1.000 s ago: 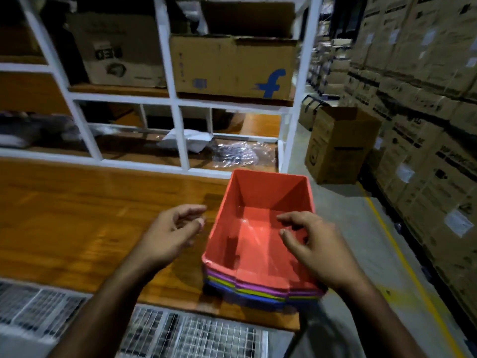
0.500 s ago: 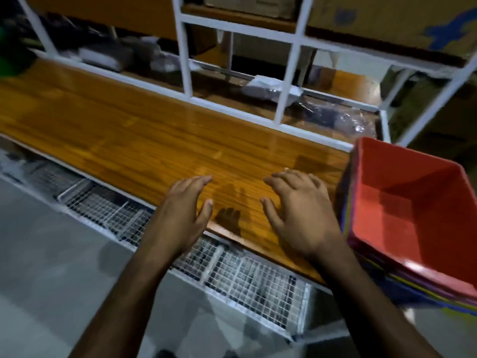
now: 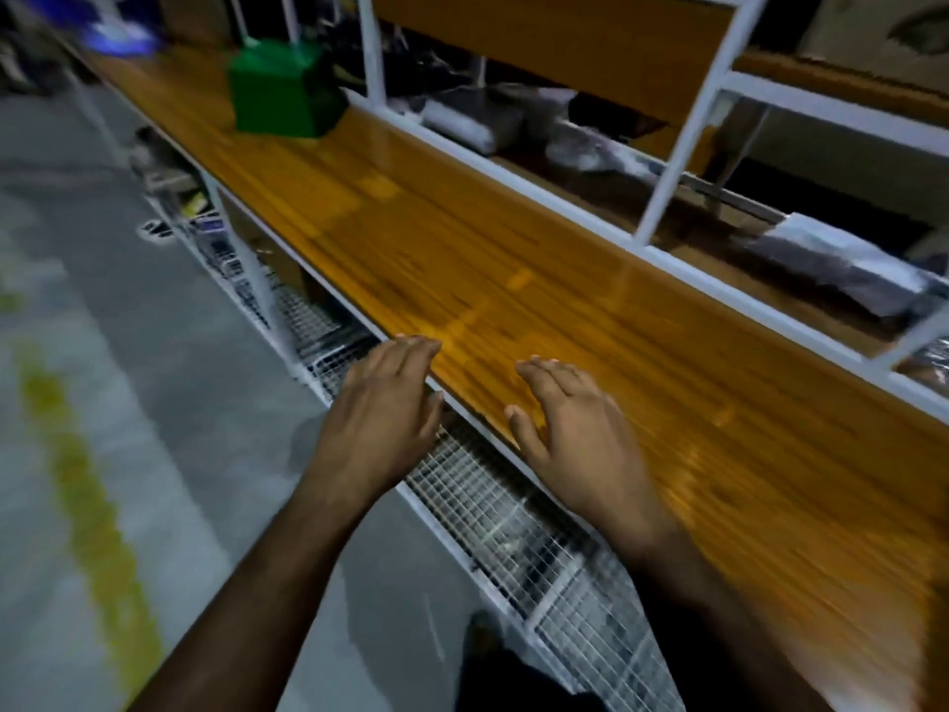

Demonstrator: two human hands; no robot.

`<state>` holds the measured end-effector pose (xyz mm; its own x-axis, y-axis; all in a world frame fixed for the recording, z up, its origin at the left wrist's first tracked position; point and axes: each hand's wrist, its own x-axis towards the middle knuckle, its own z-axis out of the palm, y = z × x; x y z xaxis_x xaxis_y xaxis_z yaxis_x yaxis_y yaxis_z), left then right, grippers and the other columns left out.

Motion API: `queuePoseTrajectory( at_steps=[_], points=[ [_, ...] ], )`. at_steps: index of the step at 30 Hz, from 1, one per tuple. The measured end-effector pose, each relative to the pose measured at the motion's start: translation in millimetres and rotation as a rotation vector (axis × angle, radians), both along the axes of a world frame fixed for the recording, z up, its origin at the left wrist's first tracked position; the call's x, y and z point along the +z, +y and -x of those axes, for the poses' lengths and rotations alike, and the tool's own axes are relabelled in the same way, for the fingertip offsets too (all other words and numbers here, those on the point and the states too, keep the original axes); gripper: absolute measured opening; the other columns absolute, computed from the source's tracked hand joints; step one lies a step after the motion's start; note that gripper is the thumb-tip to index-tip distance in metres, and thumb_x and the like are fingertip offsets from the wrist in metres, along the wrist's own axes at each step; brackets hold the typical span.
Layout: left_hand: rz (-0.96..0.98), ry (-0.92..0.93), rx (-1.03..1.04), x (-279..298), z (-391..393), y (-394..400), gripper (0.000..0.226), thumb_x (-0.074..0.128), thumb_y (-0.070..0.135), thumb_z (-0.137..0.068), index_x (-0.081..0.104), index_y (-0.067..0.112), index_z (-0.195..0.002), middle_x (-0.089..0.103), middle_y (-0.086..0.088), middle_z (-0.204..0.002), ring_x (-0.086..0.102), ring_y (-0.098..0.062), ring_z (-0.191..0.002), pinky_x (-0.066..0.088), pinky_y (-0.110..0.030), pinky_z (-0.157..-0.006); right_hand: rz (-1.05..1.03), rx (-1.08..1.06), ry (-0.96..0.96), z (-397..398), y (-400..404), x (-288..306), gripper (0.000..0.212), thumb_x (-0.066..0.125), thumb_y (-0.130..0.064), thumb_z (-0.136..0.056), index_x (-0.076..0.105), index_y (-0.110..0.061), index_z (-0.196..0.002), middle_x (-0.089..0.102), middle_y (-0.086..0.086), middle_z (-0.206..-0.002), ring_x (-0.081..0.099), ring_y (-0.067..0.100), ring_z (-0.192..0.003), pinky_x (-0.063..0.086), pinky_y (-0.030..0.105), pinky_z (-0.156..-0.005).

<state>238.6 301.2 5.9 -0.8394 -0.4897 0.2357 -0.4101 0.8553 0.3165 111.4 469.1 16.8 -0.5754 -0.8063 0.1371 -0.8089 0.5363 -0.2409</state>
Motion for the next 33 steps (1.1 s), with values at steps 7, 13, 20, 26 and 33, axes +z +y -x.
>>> queuePoseTrajectory(
  at_steps=[7,13,20,26,33],
  points=[
    [-0.040,-0.091,0.142,-25,26,-158,0.056,0.051,0.036,-0.096,0.035,0.022,-0.148,0.043,-0.001,-0.151,0.037,-0.021,-0.139,0.032,-0.041,-0.113,0.039,0.100,-0.057,60,-180,-20,0.056,0.035,-0.053,-0.097,0.035,-0.027,-0.147,0.039,-0.003,-0.153,0.033,0.013,-0.139,0.034,0.041,-0.110],
    [-0.044,-0.039,0.292,-15,51,-285,0.056,0.049,0.038,-0.097,0.035,0.021,-0.149,0.044,-0.001,-0.150,0.035,-0.021,-0.141,0.033,-0.042,-0.113,0.054,0.266,-0.102,93,-327,-12,0.058,0.037,-0.054,-0.097,0.031,-0.027,-0.149,0.034,-0.002,-0.155,0.029,0.016,-0.142,0.036,0.042,-0.109],
    [-0.031,-0.044,0.323,-19,67,-444,0.059,0.048,0.039,-0.097,0.032,0.020,-0.150,0.040,-0.001,-0.154,0.031,-0.021,-0.144,0.029,-0.040,-0.116,0.007,0.332,-0.077,116,-502,-11,0.058,0.039,-0.052,-0.097,0.034,-0.025,-0.148,0.040,-0.001,-0.152,0.033,0.017,-0.139,0.037,0.040,-0.109],
    [0.020,-0.072,0.197,-23,91,-609,0.063,0.048,0.043,-0.096,0.029,0.019,-0.151,0.036,-0.002,-0.155,0.028,-0.021,-0.144,0.026,-0.041,-0.116,0.026,0.234,-0.073,123,-650,-24,0.058,0.044,-0.048,-0.095,0.037,-0.022,-0.146,0.045,0.003,-0.148,0.036,0.018,-0.137,0.040,0.039,-0.106],
    [0.066,-0.085,0.058,1,123,-739,0.064,0.048,0.043,-0.096,0.027,0.020,-0.151,0.031,-0.004,-0.157,0.024,-0.022,-0.145,0.026,-0.039,-0.116,0.057,0.143,-0.039,133,-758,-4,0.057,0.043,-0.051,-0.095,0.034,-0.028,-0.147,0.042,-0.001,-0.150,0.035,0.015,-0.138,0.038,0.034,-0.108]
  ],
)
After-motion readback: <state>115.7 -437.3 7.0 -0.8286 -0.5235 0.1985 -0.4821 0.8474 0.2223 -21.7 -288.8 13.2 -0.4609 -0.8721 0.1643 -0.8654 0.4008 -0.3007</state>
